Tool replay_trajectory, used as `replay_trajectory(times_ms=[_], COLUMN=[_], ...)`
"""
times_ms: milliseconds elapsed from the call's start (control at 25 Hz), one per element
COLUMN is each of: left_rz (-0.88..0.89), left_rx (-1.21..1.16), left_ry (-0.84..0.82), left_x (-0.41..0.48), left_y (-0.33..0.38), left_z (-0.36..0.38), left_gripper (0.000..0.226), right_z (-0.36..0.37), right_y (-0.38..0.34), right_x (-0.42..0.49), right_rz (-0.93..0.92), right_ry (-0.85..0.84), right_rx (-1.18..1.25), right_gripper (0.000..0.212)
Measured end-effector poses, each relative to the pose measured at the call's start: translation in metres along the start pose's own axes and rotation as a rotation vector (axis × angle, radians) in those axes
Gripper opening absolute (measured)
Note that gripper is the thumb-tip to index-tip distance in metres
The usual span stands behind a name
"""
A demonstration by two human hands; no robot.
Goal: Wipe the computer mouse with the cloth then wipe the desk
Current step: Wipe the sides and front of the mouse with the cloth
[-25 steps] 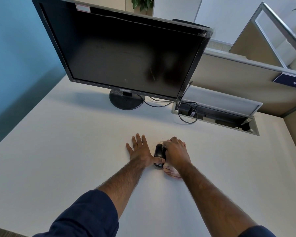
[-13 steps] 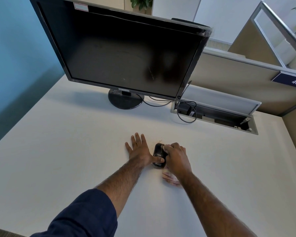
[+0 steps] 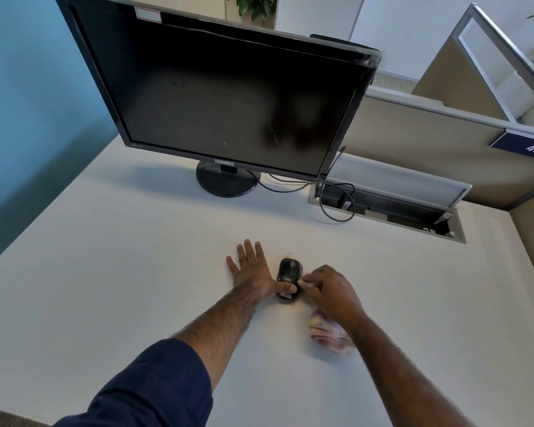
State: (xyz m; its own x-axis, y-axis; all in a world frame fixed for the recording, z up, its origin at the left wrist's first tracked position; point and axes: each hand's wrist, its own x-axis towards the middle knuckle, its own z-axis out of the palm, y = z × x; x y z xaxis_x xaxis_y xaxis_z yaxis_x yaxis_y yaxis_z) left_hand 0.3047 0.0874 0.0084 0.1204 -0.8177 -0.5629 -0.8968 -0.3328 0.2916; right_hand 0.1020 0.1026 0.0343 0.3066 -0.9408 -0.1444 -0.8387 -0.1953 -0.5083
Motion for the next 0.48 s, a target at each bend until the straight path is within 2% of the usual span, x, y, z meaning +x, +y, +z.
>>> replay_trajectory(times_ms=[120, 200, 480], left_rz=[-0.007, -0.015, 0.002], left_rx=[0.015, 0.023, -0.003], left_ry=[-0.003, -0.001, 0.018], left_x=[0.001, 0.001, -0.001], left_y=[0.000, 0.001, -0.001], left_z=[0.001, 0.002, 0.004], left_gripper=[0.152, 0.152, 0.155], right_z=[-0.009, -0.008, 0.010], right_y=[0.000, -0.003, -0.016], right_x=[0.020, 0.031, 0.036], right_rz=[0.101, 0.132, 0.151], right_ry=[0.116, 0.137, 0.009], right_rx=[0.013, 0.004, -0.184], right_gripper=[0.020, 0.023, 0.032])
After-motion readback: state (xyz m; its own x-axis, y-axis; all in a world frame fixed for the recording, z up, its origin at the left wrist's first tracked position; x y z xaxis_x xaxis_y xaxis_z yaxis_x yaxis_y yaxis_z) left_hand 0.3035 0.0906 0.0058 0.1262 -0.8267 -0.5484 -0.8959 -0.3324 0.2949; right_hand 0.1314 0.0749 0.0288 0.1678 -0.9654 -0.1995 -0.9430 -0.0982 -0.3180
